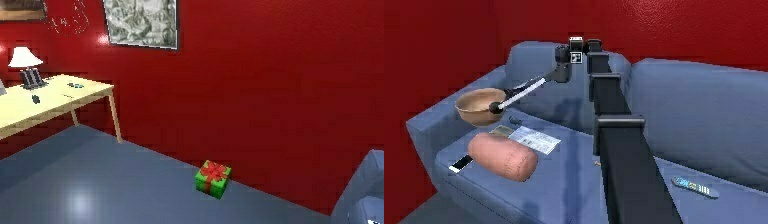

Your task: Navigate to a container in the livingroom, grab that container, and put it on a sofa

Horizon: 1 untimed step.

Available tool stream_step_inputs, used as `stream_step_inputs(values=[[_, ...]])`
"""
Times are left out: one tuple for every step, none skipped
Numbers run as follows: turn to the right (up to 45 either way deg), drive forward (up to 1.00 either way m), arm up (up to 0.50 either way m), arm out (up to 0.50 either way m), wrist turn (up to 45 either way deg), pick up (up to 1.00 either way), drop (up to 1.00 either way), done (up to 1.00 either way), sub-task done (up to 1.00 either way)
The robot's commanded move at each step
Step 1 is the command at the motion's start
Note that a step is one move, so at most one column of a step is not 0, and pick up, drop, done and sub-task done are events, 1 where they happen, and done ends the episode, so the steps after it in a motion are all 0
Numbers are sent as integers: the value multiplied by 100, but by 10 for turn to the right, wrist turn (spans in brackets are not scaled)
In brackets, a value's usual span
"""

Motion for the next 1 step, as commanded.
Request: stream_step_inputs(values=[[0, 0, 0, 0, 450, 0, 0, 0, 0]])
